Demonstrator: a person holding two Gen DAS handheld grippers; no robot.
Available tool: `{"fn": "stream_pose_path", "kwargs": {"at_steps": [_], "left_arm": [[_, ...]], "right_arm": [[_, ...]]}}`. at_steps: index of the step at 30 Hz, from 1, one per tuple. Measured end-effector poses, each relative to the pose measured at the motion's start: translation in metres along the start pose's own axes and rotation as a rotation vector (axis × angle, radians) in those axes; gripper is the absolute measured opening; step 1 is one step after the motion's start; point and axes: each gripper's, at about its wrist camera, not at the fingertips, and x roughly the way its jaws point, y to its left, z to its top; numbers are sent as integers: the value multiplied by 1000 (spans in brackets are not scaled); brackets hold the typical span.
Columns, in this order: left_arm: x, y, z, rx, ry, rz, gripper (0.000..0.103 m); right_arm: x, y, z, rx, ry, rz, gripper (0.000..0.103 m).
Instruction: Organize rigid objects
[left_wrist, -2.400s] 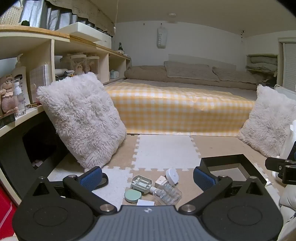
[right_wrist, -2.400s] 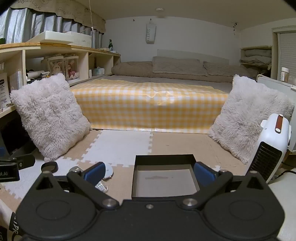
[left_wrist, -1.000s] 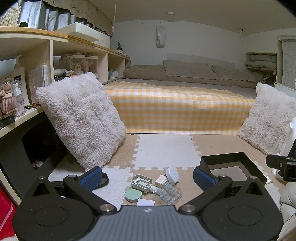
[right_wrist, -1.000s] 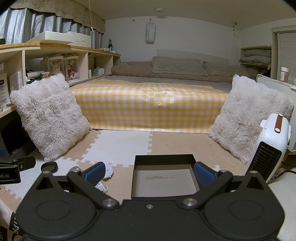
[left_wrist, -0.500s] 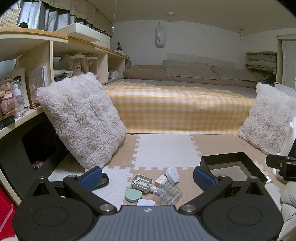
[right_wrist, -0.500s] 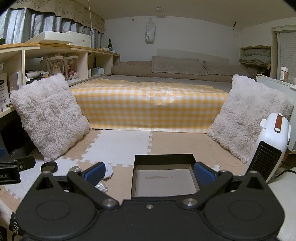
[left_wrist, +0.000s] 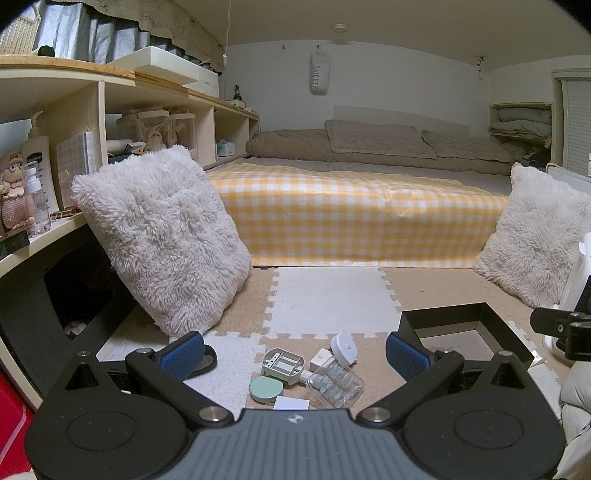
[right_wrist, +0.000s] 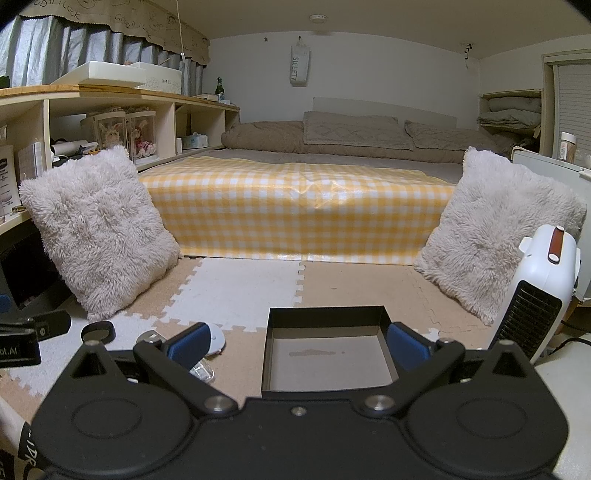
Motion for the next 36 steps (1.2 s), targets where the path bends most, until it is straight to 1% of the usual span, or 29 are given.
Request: {"fn": "stream_pose_path", "kwargs": {"at_steps": [26,29,33,36], "left_arm": [[0,0,0,1,0,2,103],[1,-4,0,-11,0,14,103],[-1,1,4,-27,0,12,103],[-1,2,7,-34,-5,13,103]], "right_arm": [[0,0,1,-1,2,0,103],[0,0,1,0,3,1,103],[2,-3,-2,4,5,-3,103],[-1,-5,2,23,10,1,103]]}}
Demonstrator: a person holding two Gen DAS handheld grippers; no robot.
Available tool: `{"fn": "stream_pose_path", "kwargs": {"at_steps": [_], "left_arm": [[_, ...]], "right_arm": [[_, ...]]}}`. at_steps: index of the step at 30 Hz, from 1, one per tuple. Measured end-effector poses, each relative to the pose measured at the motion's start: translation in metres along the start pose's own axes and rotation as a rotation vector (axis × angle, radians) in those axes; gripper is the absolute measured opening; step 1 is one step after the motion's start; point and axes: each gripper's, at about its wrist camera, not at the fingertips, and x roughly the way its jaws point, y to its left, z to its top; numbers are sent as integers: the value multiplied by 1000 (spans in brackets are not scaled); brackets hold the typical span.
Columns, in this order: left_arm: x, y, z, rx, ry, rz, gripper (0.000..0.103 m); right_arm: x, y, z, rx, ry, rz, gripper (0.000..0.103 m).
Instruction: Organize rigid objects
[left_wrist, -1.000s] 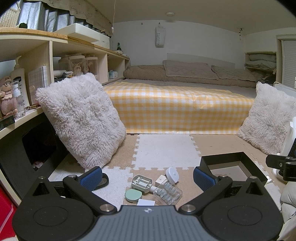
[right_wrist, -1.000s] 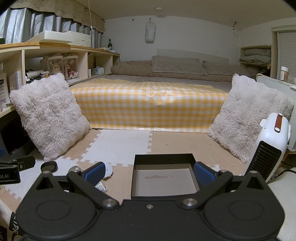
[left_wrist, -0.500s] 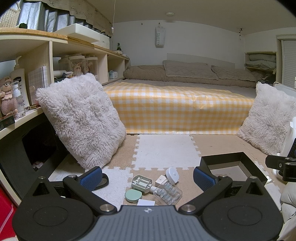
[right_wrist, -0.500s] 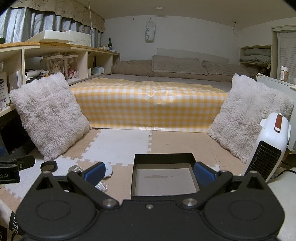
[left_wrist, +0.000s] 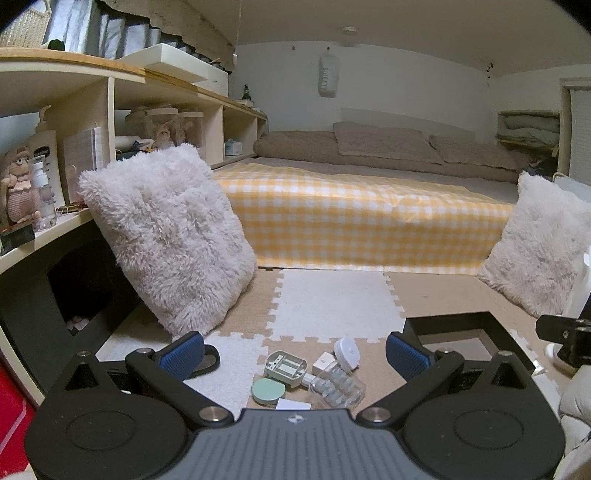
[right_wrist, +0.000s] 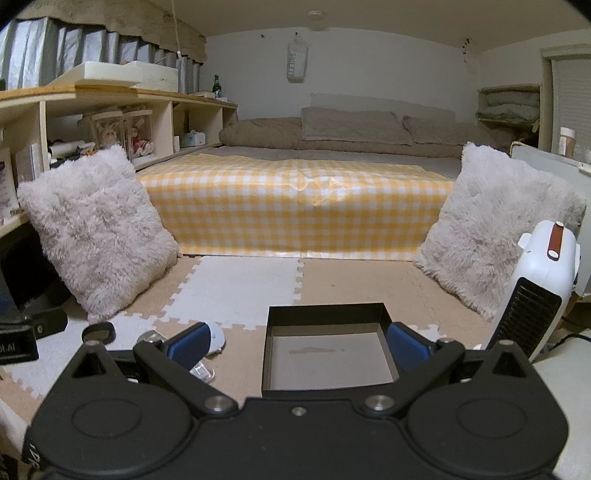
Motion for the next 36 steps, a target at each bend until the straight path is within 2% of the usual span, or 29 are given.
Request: {"fn": "stream_pose_path", "kwargs": {"at_steps": [7,14,20,22,26,31,34,36], "left_arm": [[5,7,22,-10,-51,25,103],[19,12,42,-11,-97,37,103],[40,17,53,31,-150,70,103],[50,19,58,49,-138,70,103],[80,27,70,34,-55,33,103],[124,40,76,13,-1,77,103],[151,49,75,41,42,127,103],[170,58,72,52,80,133,103]], "right_arm": [[13,-11,21,33,-2,-4,103],[39,-36,45,61,-3,34,103],[75,-58,58,36,-37,-33,103],[90,-66,59,26,-31,-36,103],[126,-89,55,72,5,-76,103],[165,-114,48,61,56,-144,103],[185,-126,40,28,153,-108,103],[197,-131,31,5,237,-67,103]]}}
